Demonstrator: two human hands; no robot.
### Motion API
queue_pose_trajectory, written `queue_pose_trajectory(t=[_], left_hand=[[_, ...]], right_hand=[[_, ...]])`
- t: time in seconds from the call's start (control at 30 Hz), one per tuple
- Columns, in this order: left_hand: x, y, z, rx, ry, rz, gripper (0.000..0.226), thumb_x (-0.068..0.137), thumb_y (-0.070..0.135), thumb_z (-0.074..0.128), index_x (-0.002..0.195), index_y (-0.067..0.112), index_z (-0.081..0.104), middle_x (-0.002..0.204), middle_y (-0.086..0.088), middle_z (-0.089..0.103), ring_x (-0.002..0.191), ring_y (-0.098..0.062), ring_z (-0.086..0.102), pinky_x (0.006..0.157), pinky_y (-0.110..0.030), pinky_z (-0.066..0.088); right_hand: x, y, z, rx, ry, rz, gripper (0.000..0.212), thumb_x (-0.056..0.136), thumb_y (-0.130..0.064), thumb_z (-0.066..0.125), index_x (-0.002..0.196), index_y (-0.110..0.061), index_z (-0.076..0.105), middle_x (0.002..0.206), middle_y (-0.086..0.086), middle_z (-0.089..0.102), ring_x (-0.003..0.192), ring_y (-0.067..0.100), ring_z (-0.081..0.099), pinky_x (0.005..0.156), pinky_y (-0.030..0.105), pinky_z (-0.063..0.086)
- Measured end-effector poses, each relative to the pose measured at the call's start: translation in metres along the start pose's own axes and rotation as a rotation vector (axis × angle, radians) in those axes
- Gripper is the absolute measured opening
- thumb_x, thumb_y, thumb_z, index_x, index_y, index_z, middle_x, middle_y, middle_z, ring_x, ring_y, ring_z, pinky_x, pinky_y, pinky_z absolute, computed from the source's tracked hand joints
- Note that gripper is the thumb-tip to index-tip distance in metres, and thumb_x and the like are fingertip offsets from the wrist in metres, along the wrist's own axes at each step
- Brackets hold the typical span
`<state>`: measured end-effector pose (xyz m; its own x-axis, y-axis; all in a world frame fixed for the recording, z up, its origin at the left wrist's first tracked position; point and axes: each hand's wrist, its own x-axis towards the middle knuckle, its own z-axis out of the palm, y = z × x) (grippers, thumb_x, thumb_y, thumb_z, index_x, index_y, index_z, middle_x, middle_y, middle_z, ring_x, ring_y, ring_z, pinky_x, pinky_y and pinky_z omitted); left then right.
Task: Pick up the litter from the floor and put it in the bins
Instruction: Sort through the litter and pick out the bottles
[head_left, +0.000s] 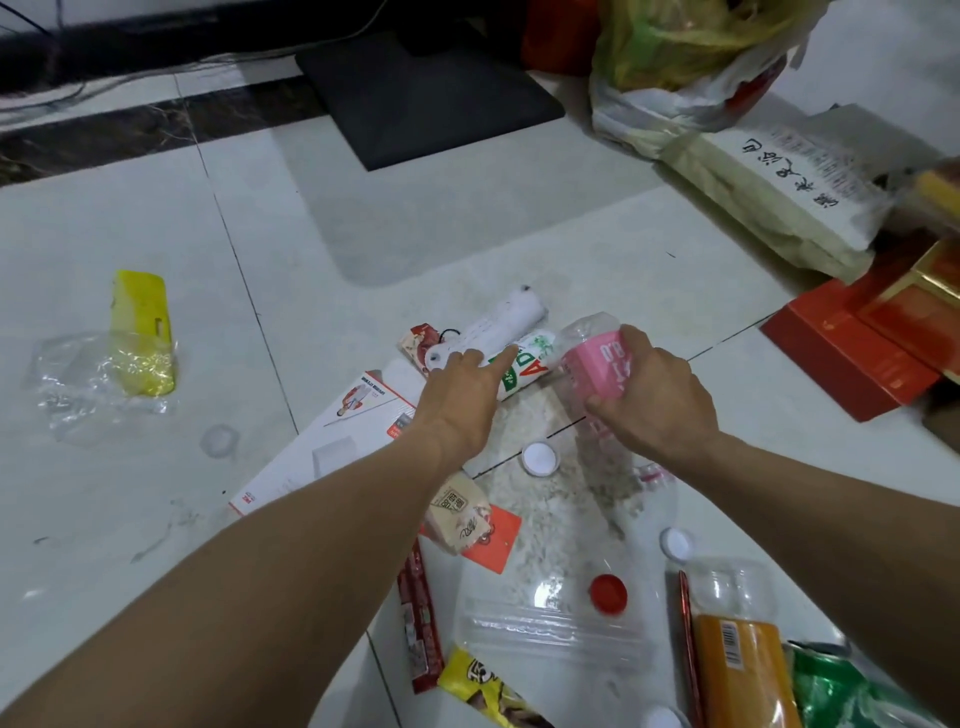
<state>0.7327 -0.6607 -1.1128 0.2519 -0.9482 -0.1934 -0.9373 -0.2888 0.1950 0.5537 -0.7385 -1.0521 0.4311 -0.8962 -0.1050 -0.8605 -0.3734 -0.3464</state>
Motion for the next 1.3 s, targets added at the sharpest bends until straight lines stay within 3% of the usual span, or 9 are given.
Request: queue_pose_trajectory(t=[0.2, 0.4, 0.57, 0.8, 0.93, 1.2, 1.3], left_hand=[[-0.007, -0.001, 0.001, -0.177, 0.051, -0.015, 0.07, 0.092, 0.014, 0.06, 0.151, 0.024, 0.023, 0.125, -0.016, 0.05, 0.112, -0.033, 0.044, 0.093, -0.045, 0.044], [-0.032, -0.013, -0.009, -0.333, 0.123, -0.074, 0.065, 0.093, 0.015, 0.059, 0.15, 0.025, 0.029, 0.129, -0.014, 0.05, 0.116, -0.033, 0.046, 0.099, -0.042, 0.04], [-0.066, -0.039, -0.039, -0.38, 0.205, -0.121, 0.065, 0.093, 0.016, 0.059, 0.149, 0.026, 0.029, 0.131, -0.01, 0.048, 0.116, -0.029, 0.045, 0.098, -0.035, 0.036], [-0.137, -0.104, -0.105, -0.368, 0.348, -0.179, 0.063, 0.094, 0.017, 0.06, 0.148, 0.027, 0.03, 0.125, -0.011, 0.05, 0.112, -0.029, 0.047, 0.094, -0.035, 0.039], [-0.184, -0.146, -0.141, -0.367, 0.429, -0.234, 0.063, 0.093, 0.018, 0.061, 0.148, 0.028, 0.032, 0.124, -0.011, 0.05, 0.113, -0.03, 0.048, 0.096, -0.034, 0.038], [-0.27, -0.206, -0.194, -0.488, 0.63, -0.358, 0.06, 0.094, 0.024, 0.061, 0.147, 0.03, 0.033, 0.113, 0.0, 0.048, 0.106, -0.018, 0.047, 0.082, -0.021, 0.03], [-0.302, -0.225, -0.214, -0.539, 0.761, -0.431, 0.061, 0.092, 0.024, 0.063, 0.146, 0.03, 0.036, 0.121, -0.002, 0.051, 0.11, -0.018, 0.048, 0.08, -0.017, 0.027]], right_hand=[[-0.005, -0.004, 0.002, 0.014, 0.004, -0.001, 0.072, 0.08, -0.051, 0.063, 0.138, -0.017, 0.035, 0.109, 0.013, 0.059, 0.084, 0.027, 0.047, 0.069, 0.031, 0.037], [-0.012, -0.019, 0.003, -0.006, 0.028, -0.018, 0.073, 0.078, -0.047, 0.068, 0.137, -0.018, 0.035, 0.108, 0.013, 0.06, 0.087, 0.03, 0.053, 0.067, 0.031, 0.038], [-0.021, -0.052, 0.003, 0.053, 0.078, -0.051, 0.068, 0.08, -0.057, 0.061, 0.132, -0.018, 0.04, 0.106, 0.012, 0.061, 0.09, 0.033, 0.056, 0.07, 0.034, 0.044], [-0.047, -0.137, -0.004, 0.088, 0.115, -0.163, 0.077, 0.081, -0.062, 0.058, 0.139, -0.017, 0.037, 0.108, 0.012, 0.062, 0.091, 0.032, 0.057, 0.069, 0.032, 0.044], [-0.066, -0.199, -0.011, 0.142, 0.134, -0.243, 0.081, 0.082, -0.062, 0.058, 0.145, -0.017, 0.033, 0.115, 0.012, 0.061, 0.1, 0.033, 0.058, 0.079, 0.037, 0.05], [-0.101, -0.321, -0.028, 0.254, 0.135, -0.411, 0.063, 0.08, -0.05, 0.067, 0.131, -0.018, 0.049, 0.107, 0.01, 0.064, 0.092, 0.029, 0.056, 0.077, 0.035, 0.046], [-0.113, -0.372, -0.031, 0.293, 0.122, -0.46, 0.06, 0.076, -0.047, 0.071, 0.126, -0.02, 0.052, 0.107, 0.007, 0.064, 0.096, 0.03, 0.056, 0.079, 0.035, 0.047]])
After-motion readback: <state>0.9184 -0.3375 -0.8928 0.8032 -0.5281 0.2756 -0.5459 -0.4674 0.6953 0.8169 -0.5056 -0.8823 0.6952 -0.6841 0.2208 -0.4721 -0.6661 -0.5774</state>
